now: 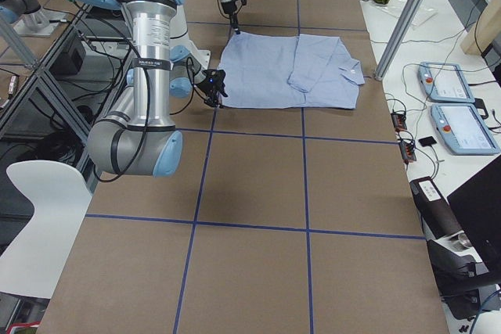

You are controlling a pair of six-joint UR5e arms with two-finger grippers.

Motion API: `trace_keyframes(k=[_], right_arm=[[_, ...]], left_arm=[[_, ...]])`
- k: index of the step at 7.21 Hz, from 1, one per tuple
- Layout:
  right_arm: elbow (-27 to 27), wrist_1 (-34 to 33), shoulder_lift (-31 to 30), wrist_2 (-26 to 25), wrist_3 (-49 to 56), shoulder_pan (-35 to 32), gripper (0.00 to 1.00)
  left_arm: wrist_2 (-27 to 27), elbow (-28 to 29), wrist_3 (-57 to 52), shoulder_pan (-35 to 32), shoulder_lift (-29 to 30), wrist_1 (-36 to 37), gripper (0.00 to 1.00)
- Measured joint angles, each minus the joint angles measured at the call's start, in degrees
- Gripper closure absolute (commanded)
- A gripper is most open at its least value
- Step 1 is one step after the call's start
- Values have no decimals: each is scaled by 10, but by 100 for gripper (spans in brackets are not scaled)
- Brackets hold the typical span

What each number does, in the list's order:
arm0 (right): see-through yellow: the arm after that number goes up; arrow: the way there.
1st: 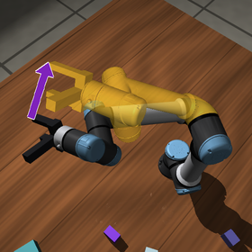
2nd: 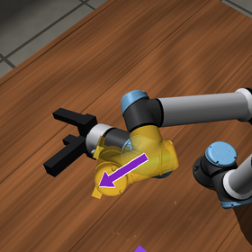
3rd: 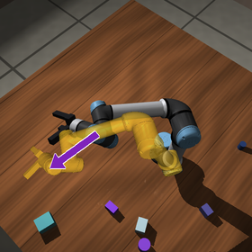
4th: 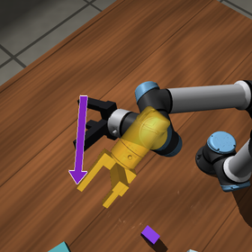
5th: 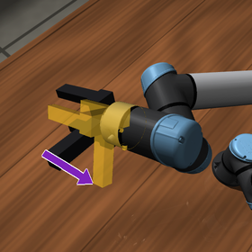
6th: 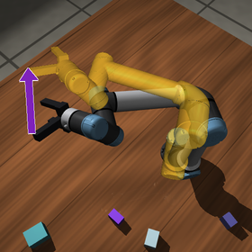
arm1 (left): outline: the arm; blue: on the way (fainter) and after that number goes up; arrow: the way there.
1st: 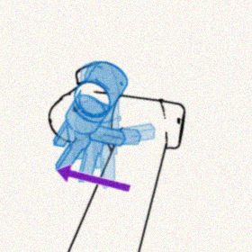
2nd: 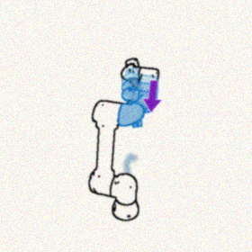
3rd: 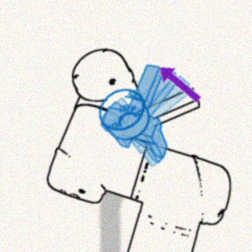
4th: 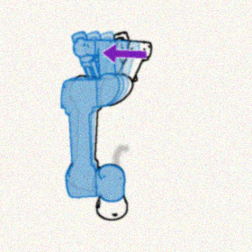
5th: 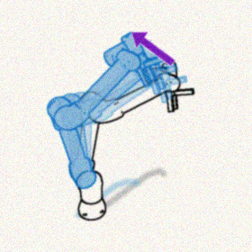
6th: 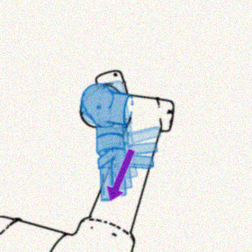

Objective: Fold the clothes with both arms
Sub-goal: 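Position the right gripper at the hem corner nearest it and grasp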

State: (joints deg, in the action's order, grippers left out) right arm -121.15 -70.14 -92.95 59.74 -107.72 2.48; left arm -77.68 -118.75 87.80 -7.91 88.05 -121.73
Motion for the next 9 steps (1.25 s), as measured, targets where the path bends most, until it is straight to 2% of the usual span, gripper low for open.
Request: trace_keyframes(k=[4,6,9], right_arm=[[29,-1,27,-2,0,2,54],[31,-2,28,-2,0,3,77],[32,-5,28,-1,1,3,78]], left_arm=[[0,-4,0,0,1,0,100],[0,-4,0,0,1,0,100],[0,-7,0,-1,0,0,100]])
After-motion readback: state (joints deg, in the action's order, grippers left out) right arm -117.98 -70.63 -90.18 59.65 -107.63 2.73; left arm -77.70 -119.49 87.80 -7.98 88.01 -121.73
